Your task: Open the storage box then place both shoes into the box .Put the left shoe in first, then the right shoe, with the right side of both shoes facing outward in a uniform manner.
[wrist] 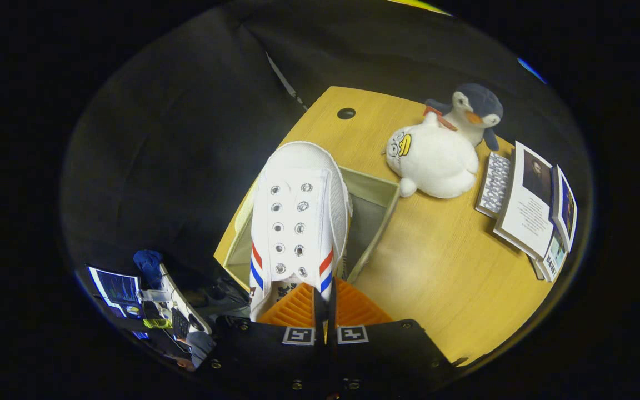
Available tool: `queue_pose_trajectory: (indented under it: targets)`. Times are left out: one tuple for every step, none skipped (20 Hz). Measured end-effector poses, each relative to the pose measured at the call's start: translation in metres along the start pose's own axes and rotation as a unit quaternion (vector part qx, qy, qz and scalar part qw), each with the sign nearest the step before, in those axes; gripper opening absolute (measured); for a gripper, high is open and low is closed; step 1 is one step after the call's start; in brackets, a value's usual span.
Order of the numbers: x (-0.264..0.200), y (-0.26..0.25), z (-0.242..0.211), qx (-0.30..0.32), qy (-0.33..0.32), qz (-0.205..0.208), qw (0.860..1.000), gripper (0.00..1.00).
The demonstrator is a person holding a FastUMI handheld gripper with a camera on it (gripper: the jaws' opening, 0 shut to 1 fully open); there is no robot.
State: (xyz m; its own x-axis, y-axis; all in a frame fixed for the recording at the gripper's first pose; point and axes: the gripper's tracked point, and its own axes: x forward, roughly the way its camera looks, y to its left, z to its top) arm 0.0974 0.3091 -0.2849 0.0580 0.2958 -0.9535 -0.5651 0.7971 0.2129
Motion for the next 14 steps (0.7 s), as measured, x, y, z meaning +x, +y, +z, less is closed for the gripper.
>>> queue_pose_trajectory:
  targets:
    - [0.007, 0.005, 0.004, -0.001, 0.004, -0.002, 1.000, 0.01]
    - [0.012, 0.010, 0.006, 0.000, 0.008, -0.001, 1.000, 0.01]
    - [0.017, 0.015, 0.009, 0.003, 0.011, 0.003, 1.000, 0.01]
    - [0.019, 0.022, 0.013, 0.005, 0.011, 0.015, 1.000, 0.02]
    - [0.022, 0.034, 0.019, 0.009, 0.005, 0.035, 0.999, 0.07]
    - [0.021, 0.042, 0.024, 0.009, 0.000, 0.047, 0.999, 0.26]
    - [0.017, 0.043, 0.030, 0.004, -0.009, 0.049, 0.999, 0.36]
    - [0.010, 0.040, 0.035, -0.006, -0.018, 0.043, 0.999, 0.54]
    - [0.006, 0.035, 0.037, -0.018, -0.025, 0.034, 0.999, 0.72]
    - [0.002, 0.032, 0.037, -0.027, -0.032, 0.028, 0.999, 0.96]
    - [-0.007, 0.032, 0.038, -0.029, -0.038, 0.026, 0.999, 0.96]
    - [-0.013, 0.031, 0.038, -0.025, -0.043, 0.029, 0.998, 0.96]
    - [-0.020, 0.031, 0.036, -0.021, -0.046, 0.031, 0.998, 0.96]
    - [-0.027, 0.027, 0.034, -0.016, -0.051, 0.032, 0.998, 0.96]
